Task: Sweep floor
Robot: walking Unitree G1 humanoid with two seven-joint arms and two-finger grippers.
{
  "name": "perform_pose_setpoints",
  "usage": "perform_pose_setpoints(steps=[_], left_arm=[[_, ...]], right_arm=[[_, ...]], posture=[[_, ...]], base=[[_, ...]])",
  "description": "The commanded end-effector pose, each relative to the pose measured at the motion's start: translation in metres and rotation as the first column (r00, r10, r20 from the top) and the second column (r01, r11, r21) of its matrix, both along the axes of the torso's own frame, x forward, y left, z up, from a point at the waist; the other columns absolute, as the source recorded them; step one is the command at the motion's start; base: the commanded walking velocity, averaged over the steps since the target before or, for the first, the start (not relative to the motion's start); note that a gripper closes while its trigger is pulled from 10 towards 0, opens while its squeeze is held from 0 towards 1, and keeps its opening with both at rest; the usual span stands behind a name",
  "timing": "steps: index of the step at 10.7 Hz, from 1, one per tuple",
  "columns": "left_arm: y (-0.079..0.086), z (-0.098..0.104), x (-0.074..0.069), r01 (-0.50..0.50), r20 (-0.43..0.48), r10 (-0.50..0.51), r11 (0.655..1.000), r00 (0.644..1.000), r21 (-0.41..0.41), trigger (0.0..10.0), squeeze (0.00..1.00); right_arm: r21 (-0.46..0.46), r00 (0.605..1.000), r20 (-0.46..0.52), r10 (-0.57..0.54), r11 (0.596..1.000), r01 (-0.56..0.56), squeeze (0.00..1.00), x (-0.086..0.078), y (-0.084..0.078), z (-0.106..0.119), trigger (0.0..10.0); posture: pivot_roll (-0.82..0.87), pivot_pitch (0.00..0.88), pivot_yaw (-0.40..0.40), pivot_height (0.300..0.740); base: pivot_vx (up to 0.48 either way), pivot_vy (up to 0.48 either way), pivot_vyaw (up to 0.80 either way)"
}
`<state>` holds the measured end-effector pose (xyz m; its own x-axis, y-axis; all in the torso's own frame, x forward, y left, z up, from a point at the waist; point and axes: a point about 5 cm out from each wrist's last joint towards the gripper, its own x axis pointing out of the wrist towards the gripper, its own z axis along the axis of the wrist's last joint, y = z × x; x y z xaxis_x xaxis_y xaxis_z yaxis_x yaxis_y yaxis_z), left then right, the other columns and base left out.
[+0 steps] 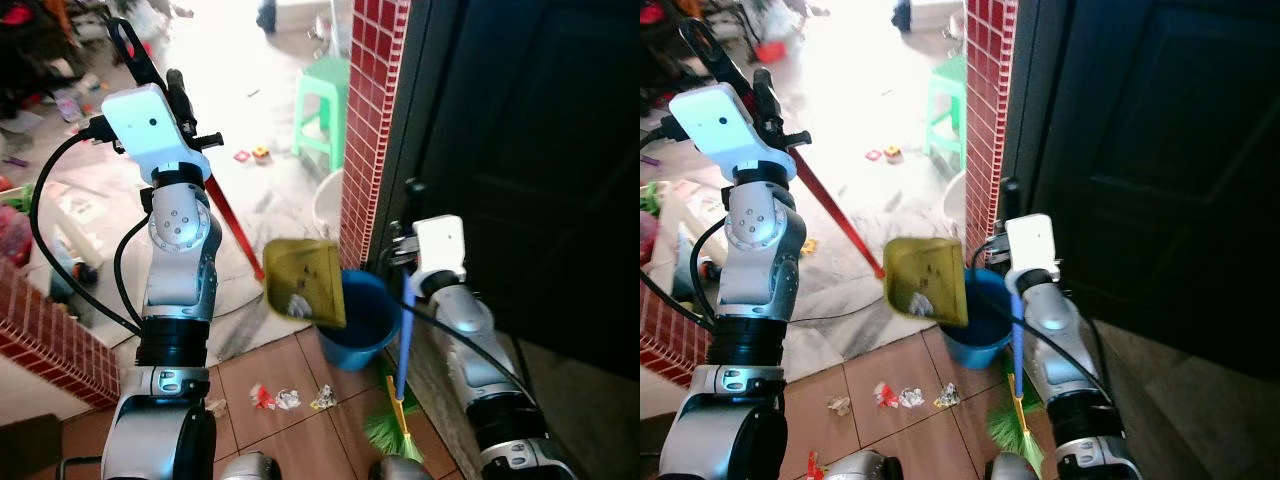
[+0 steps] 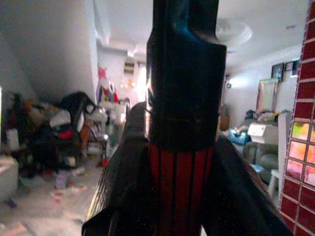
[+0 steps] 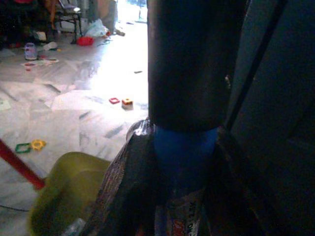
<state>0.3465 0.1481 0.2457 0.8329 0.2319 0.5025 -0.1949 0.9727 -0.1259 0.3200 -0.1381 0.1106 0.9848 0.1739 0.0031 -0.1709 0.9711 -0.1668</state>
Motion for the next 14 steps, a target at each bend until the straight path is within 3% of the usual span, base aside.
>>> perform_pose_setpoints(steps=[1,3,5,7,8,10,12,14], left_arm=[[-0.005,0.021,-0.009,-0.017,0.132,0.007,0.997,0.991,0.073,10.0,0.00],[-0.023,0.019,-0.012,0.031,0.150,-0.047,0.994,0.988,0.104,10.0,0.00],[-0.050,0.024,-0.018,0.137,0.190,-0.164,0.979,0.968,0.150,10.0,0.00],[-0.080,0.024,-0.026,0.269,0.206,-0.312,0.940,0.927,0.212,10.0,0.00],[-0.085,0.024,-0.028,0.296,0.207,-0.345,0.926,0.916,0.234,10.0,0.00],[-0.111,0.018,-0.038,0.447,0.157,-0.551,0.787,0.820,0.425,10.0,0.00],[-0.117,0.016,-0.044,0.430,0.154,-0.582,0.730,0.798,0.531,10.0,0.00],[-0.114,0.017,-0.044,0.421,0.163,-0.584,0.725,0.795,0.546,10.0,0.00]], right_arm=[[0.007,0.999,0.049,0.009,1.000,-0.009,0.00,0.002,0.003,0.011,10.0],[0.009,0.999,0.052,0.008,1.000,-0.009,0.00,0.002,0.004,0.011,10.0],[0.011,0.998,0.058,0.007,1.000,-0.007,0.00,0.003,0.003,0.012,10.0],[0.014,0.998,0.065,0.001,1.000,-0.002,0.00,0.005,0.003,0.014,10.0],[0.014,0.998,0.066,0.001,1.000,-0.002,0.00,0.005,0.003,0.014,10.0],[0.016,0.998,0.069,0.000,1.000,-0.001,0.00,0.005,0.003,0.014,10.0],[0.015,0.997,0.073,0.000,1.000,-0.001,0.00,0.005,0.002,0.015,10.0],[0.016,0.997,0.077,0.001,1.000,-0.002,0.00,0.005,0.002,0.015,10.0]], posture=[[-0.12,0.040,0.056,0.740],[-0.12,0.036,0.059,0.740],[-0.12,0.034,0.062,0.740],[-0.12,0.042,0.062,0.740],[-0.12,0.041,0.062,0.740],[-0.12,0.042,0.061,0.740],[-0.11,0.042,0.059,0.740],[-0.12,0.041,0.058,0.740]], base=[[0.000,0.000,0.00],[0.000,0.000,0.00],[0.000,0.000,0.00],[0.000,0.000,0.00],[0.000,0.000,0.00],[0.000,0.000,0.00],[0.000,0.000,0.00],[0.000,0.000,0.00]])
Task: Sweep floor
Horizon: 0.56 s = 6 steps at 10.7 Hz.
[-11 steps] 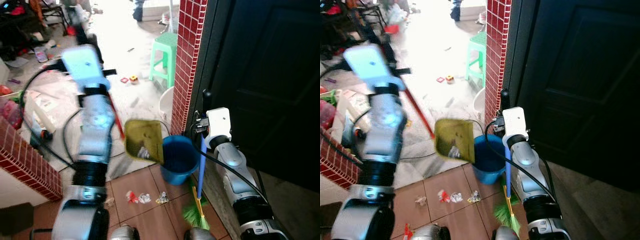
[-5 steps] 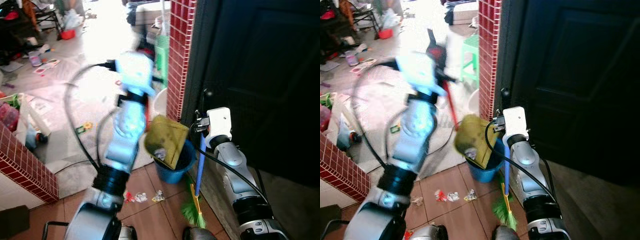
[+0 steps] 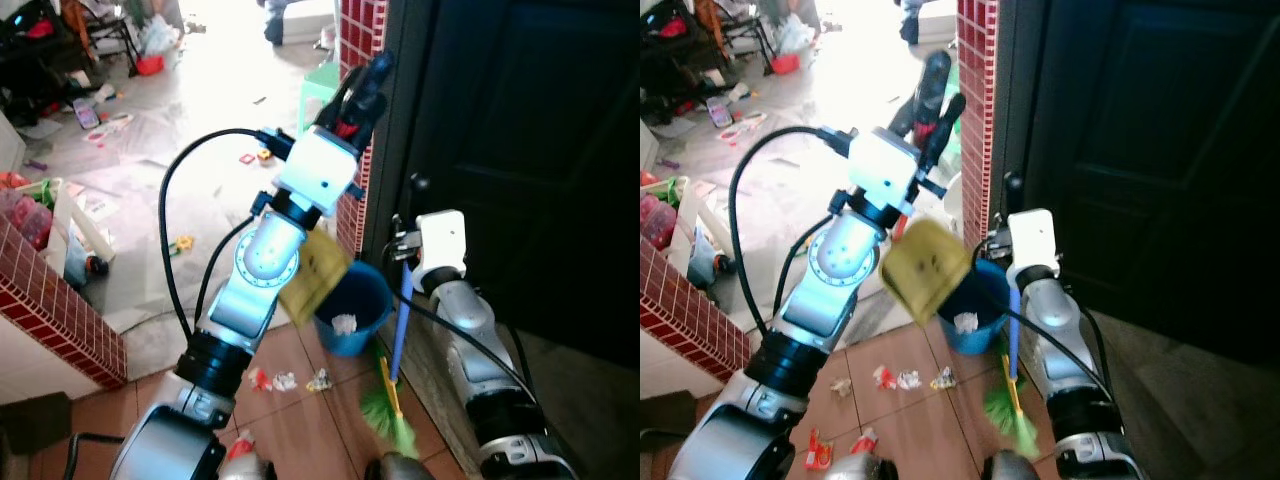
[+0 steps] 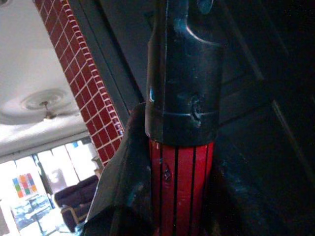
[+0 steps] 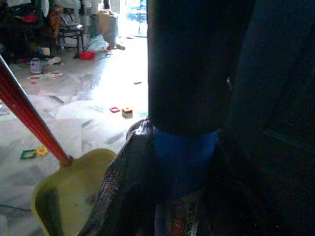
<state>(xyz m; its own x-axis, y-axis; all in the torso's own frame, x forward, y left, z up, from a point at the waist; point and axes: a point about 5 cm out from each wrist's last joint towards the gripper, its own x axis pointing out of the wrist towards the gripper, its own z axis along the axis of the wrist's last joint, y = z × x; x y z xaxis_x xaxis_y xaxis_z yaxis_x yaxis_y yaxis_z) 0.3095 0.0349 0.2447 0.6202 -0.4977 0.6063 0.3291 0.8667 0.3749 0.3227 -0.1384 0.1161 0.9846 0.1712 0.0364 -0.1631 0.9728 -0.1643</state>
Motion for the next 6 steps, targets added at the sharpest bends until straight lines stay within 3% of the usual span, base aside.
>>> perform_pose_setpoints(steps=[1,2,3,5,6], left_arm=[[0.001,0.021,-0.006,0.021,0.109,-0.018,0.999,0.994,-0.027,10.0,0.00],[0.006,0.023,-0.003,-0.008,0.092,0.015,0.997,0.996,-0.073,10.0,0.00],[0.022,0.033,0.006,-0.090,0.052,0.102,0.977,0.993,-0.192,10.0,0.00],[0.062,0.064,0.014,-0.238,0.064,0.279,0.901,0.958,-0.364,10.0,0.00],[0.096,0.095,0.016,-0.314,0.080,0.395,0.824,0.915,-0.471,10.0,0.00]], right_arm=[[0.006,0.999,0.043,0.005,1.000,-0.006,0.00,0.002,0.002,0.009,10.0],[0.006,0.999,0.043,0.005,1.000,-0.005,0.00,0.002,0.002,0.009,10.0],[0.006,0.999,0.045,0.005,1.000,-0.005,0.00,0.002,0.002,0.009,10.0],[0.004,0.999,0.049,0.006,1.000,-0.007,0.00,0.002,0.002,0.010,10.0],[0.002,0.999,0.051,0.008,1.000,-0.008,0.00,0.002,0.001,0.010,10.0]], posture=[[-0.12,0.040,0.058,0.740],[-0.12,0.040,0.058,0.740],[-0.12,0.038,0.057,0.740],[-0.12,0.036,0.055,0.740],[-0.11,0.035,0.052,0.740]], base=[[0.000,0.000,0.00],[0.000,0.000,0.00],[0.000,0.000,0.00],[0.000,0.000,0.00],[0.000,0.000,0.00]])
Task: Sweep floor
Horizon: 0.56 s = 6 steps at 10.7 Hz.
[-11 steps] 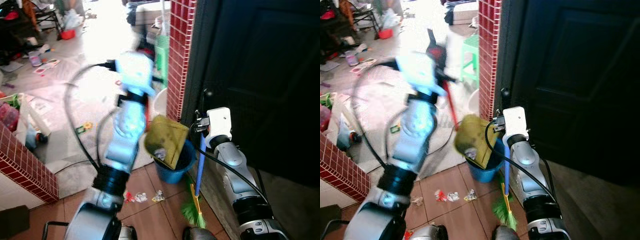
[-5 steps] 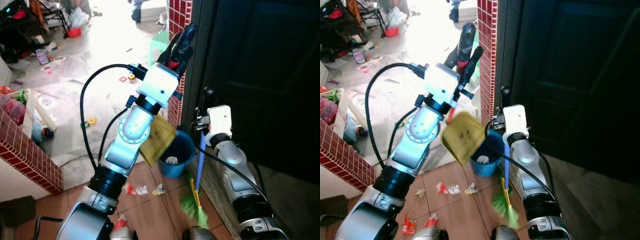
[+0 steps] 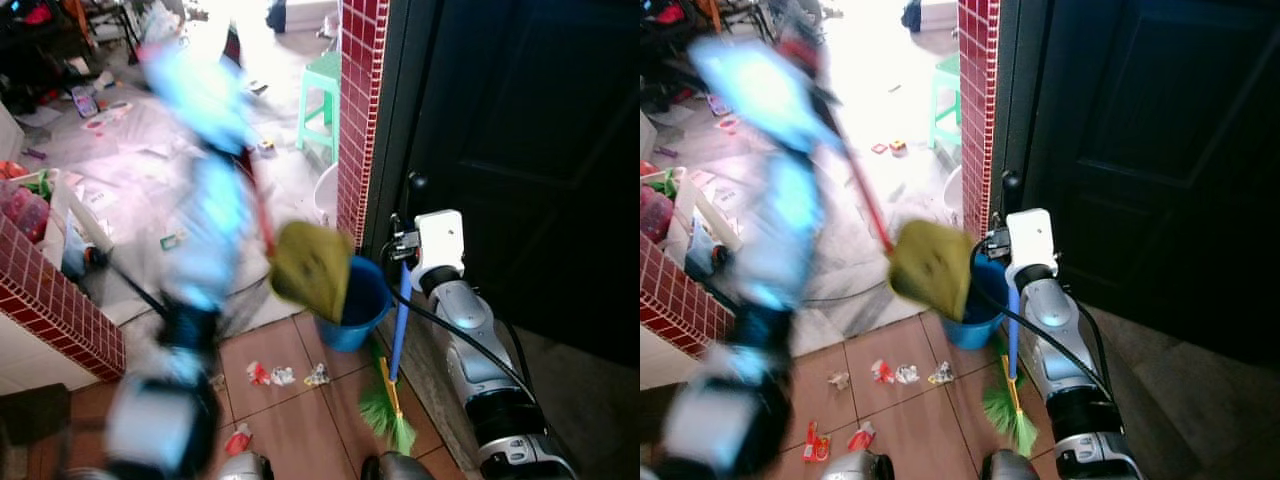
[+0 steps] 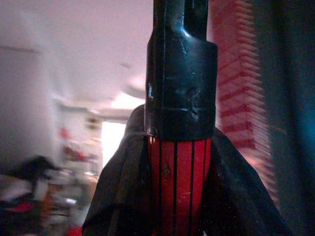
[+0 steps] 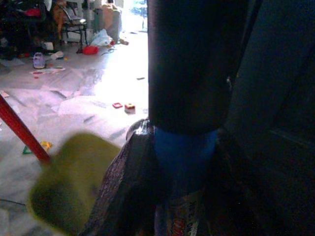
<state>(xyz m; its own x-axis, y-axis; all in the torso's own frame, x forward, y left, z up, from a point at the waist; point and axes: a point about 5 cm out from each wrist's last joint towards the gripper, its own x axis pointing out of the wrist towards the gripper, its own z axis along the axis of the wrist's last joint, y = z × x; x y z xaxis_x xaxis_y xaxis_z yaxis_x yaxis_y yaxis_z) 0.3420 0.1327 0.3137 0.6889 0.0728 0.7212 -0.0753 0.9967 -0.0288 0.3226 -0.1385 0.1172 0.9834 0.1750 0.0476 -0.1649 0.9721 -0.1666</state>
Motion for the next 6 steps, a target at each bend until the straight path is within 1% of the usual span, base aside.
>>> perform_pose_setpoints(steps=[1,2,3,4,5,6], left_arm=[[0.016,0.039,-0.017,-0.071,0.168,0.073,0.997,0.983,-0.017,10.0,0.00],[0.032,0.038,-0.012,-0.167,0.127,0.161,0.985,0.979,0.036,10.0,0.00],[0.044,0.027,-0.010,-0.207,0.075,0.204,0.978,0.976,0.039,10.0,0.00],[0.051,0.001,-0.007,-0.238,-0.028,0.240,0.970,0.970,0.052,10.0,0.00],[0.051,-0.013,-0.005,-0.235,-0.090,0.240,0.970,0.967,0.060,10.0,0.00],[0.052,-0.047,-0.004,-0.232,-0.206,0.242,0.970,0.948,0.075,10.0,0.00]], right_arm=[[0.003,0.999,0.037,0.007,1.000,-0.007,0.00,0.002,0.002,0.008,10.0],[-0.001,0.999,0.030,0.016,1.000,-0.016,0.00,0.002,0.004,0.006,10.0],[-0.001,0.999,0.012,0.035,0.999,-0.035,0.00,0.002,0.005,0.004,10.0],[0.024,0.997,-0.008,0.076,0.997,-0.076,0.00,0.002,0.006,0.003,10.0],[0.030,0.996,-0.010,0.094,0.995,-0.093,0.00,0.002,0.005,0.004,10.0],[0.056,0.987,-0.007,0.162,0.985,-0.161,0.00,0.000,0.008,0.006,10.0]], posture=[[-0.11,0.035,0.051,0.740],[-0.10,0.034,0.049,0.740],[-0.10,0.037,0.048,0.740],[-0.10,0.043,0.047,0.740],[-0.10,0.043,0.047,0.740],[-0.10,0.047,0.040,0.740]], base=[[0.000,0.000,0.00],[0.000,0.000,0.00],[0.000,0.000,0.00],[0.000,0.000,0.00],[0.000,0.000,0.00],[0.000,0.000,0.00]])
